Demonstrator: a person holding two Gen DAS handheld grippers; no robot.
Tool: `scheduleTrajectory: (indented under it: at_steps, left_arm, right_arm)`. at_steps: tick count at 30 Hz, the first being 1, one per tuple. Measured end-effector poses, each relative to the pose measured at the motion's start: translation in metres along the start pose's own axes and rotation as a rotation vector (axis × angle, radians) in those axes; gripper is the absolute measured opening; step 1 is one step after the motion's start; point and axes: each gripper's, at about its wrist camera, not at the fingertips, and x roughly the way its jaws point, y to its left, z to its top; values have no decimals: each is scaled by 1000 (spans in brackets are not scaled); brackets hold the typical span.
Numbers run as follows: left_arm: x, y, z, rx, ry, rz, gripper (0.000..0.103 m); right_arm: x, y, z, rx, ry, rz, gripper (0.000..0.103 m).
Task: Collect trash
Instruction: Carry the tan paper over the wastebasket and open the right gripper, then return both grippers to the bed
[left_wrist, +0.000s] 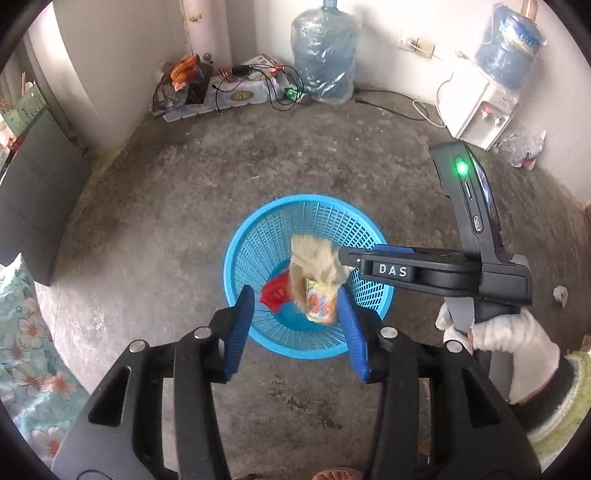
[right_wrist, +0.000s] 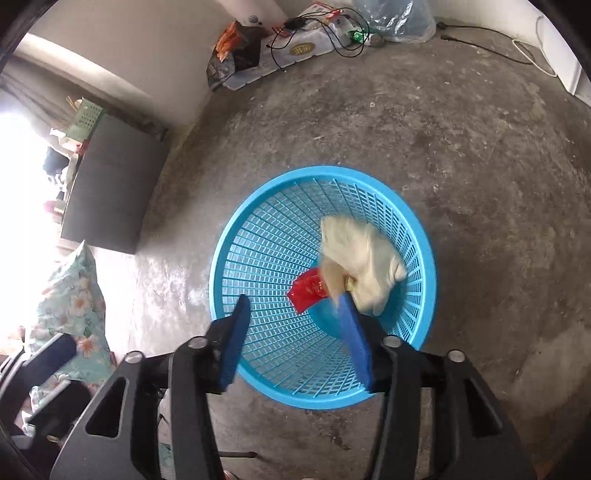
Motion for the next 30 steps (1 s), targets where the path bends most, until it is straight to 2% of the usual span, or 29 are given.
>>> scheduleTrajectory:
  at_steps: [3,8,10,13,15,18,23,27,30]
  left_arm:
    - [-31,6,-5,-28,-24,-14,48]
    - [-114,5,-37,-74,-115,-36,51]
    - [-155,4,-55,-69,-159,-40,53]
    - [-219,3,-89,-53,-231,-6,60]
    - [-257,7,-111,-74,-271,-4,62]
    - [-316,23,-156,-141,-336,-24,67]
    - [-395,65,-250,-295,-464,28,69]
    - [-445,107,-341,-483,-548,179,69]
    - [-476,135,-411,-632,-592,260,69]
  right_arm:
    - [-19,-2,-3,29,-31,41,51]
    - [-74,12,-26,9,-97,156,51]
    - [-96,23,-40,-21,-95,190,51]
    - [-136,49,-65,-104,-102,222,52]
    - [-161,67,-81,-153,-111,236,55]
    - [-200,95,-107,-205,-130,293,59]
    - [-253,152,-157,-306,-145,416,68]
    - [-271,192,-192,-363,-115,509,72]
    - [-275,223,-224,-380,-74,585,77]
